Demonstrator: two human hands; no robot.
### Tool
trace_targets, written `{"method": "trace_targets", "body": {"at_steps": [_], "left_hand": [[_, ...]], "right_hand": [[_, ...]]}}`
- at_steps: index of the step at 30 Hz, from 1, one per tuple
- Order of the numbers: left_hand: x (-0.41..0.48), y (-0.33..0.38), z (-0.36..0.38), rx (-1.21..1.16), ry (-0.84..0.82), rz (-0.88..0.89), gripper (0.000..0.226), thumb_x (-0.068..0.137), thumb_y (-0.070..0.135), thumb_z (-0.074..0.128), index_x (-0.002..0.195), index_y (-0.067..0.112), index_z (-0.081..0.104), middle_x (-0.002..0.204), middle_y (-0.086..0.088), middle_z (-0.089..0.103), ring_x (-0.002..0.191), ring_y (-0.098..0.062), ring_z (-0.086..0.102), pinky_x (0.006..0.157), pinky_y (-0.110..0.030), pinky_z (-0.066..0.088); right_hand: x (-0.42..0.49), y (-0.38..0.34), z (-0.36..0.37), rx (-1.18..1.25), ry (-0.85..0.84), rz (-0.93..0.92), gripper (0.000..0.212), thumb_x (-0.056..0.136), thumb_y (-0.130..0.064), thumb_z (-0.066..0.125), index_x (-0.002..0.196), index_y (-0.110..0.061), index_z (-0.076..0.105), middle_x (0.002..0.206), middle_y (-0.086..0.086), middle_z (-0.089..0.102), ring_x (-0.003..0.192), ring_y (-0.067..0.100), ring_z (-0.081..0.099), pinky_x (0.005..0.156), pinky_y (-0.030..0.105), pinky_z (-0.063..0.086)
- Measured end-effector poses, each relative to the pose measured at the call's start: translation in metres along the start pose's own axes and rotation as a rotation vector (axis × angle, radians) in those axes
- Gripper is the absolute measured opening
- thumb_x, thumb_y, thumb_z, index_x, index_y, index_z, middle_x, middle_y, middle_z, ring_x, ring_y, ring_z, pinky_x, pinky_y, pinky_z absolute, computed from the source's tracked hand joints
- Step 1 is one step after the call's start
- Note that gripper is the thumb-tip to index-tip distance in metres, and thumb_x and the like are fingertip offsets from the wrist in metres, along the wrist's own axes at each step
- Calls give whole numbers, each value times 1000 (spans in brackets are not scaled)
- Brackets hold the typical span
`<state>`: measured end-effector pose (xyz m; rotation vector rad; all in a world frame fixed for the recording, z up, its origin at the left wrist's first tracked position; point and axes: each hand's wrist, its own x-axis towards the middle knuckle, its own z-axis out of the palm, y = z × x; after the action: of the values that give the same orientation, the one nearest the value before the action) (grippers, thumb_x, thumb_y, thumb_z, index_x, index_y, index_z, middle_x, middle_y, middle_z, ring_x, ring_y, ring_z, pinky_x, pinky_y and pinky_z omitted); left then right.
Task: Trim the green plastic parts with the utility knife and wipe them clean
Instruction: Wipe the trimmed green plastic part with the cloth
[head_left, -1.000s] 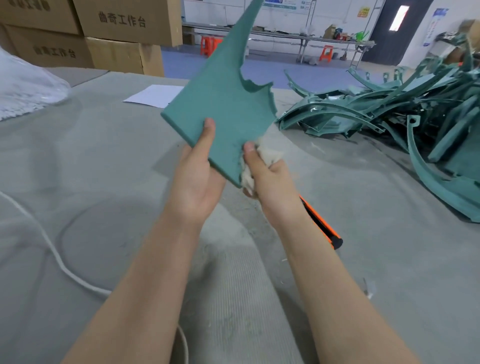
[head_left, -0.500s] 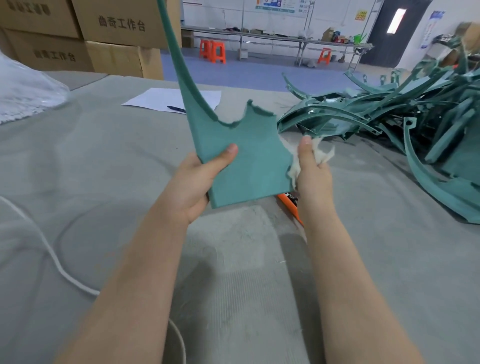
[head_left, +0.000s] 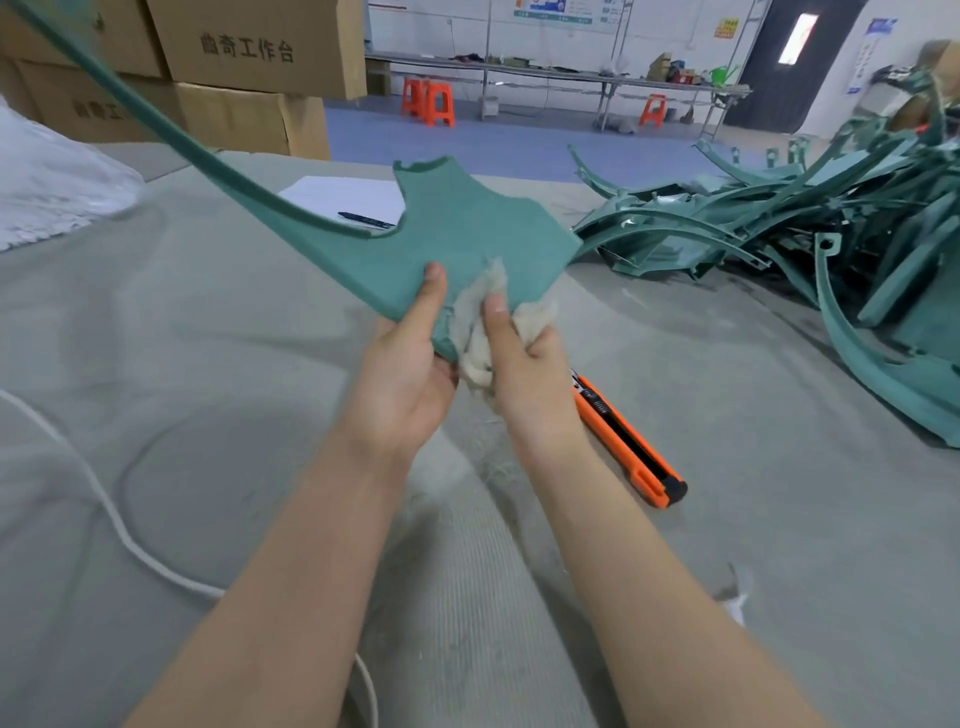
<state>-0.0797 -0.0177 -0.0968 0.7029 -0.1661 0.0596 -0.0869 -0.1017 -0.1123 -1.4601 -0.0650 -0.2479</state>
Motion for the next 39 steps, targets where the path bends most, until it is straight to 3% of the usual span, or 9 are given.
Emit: {"method": "trace_targets", "body": {"at_steps": [3, 11, 16, 20, 26, 30, 34, 37, 39], "left_hand": [[0, -4, 2, -13, -1, -100, 32, 102, 20, 40, 125, 6, 56, 118, -7, 68, 104, -18, 67, 92, -32, 54], [-4, -11, 3, 19, -18, -231, 24, 97, 18, 50, 115, 9, 64, 113, -5, 71, 98, -14, 70, 83, -29, 57], [-4, -8, 0, 71, -61, -216, 19, 98, 17, 50, 110, 11, 64, 105, -1, 73, 96, -12, 70, 77, -26, 58], [0, 1, -8, 146, 8, -143, 20, 99, 21, 49, 112, 15, 63, 104, 2, 74, 95, -11, 70, 75, -26, 58], [1, 5, -10, 137, 66, -112, 26, 99, 21, 50, 121, 12, 60, 114, -2, 70, 102, -16, 69, 83, -31, 58], [-3, -2, -7, 208, 92, -124, 17, 97, 18, 55, 111, 16, 64, 106, 2, 73, 95, -12, 70, 77, -27, 58], [-5, -9, -1, 357, 93, -127, 12, 96, 16, 56, 103, 19, 65, 92, 9, 75, 85, -6, 71, 68, -23, 57], [-3, 2, -6, 433, 130, -103, 13, 94, 11, 56, 98, 18, 66, 85, 7, 75, 79, -8, 71, 66, -22, 58], [-3, 14, -13, 464, 115, -201, 12, 91, 12, 55, 95, 15, 67, 80, 3, 75, 71, -12, 71, 61, -21, 57]], "right_hand": [[7, -3, -4, 112, 193, -79, 41, 100, -29, 51, 61, -19, 49, 53, -8, 51, 51, 9, 47, 50, 22, 38], [24, -8, -35, 300, 416, -41, 43, 97, -39, 53, 59, -23, 65, 64, -4, 66, 64, 16, 61, 66, 35, 51], [26, -9, -45, 412, 315, 44, 31, 94, -40, 58, 74, -19, 69, 76, 1, 71, 72, 17, 67, 80, 41, 54], [24, -14, -56, 497, 18, 161, 12, 94, -16, 58, 94, -6, 65, 91, 10, 72, 86, 22, 68, 93, 43, 53], [20, -12, -57, 222, -138, 159, 15, 96, -19, 57, 87, -10, 66, 75, 4, 68, 62, 15, 63, 56, 28, 50], [25, -8, -54, 171, 35, 197, 33, 94, -37, 59, 70, -18, 69, 68, 2, 69, 57, 16, 62, 55, 28, 49], [29, 1, -67, -168, 297, 148, 61, 95, -55, 47, 47, -18, 51, 39, -1, 48, 37, 14, 45, 39, 21, 33], [34, -3, -85, -29, 620, 78, 48, 99, -46, 46, 59, -19, 50, 43, -9, 52, 46, 12, 52, 50, 23, 41], [35, -11, -90, 80, 585, -30, 31, 100, -40, 46, 84, -15, 56, 63, -6, 57, 55, 9, 58, 51, 20, 45]]}}
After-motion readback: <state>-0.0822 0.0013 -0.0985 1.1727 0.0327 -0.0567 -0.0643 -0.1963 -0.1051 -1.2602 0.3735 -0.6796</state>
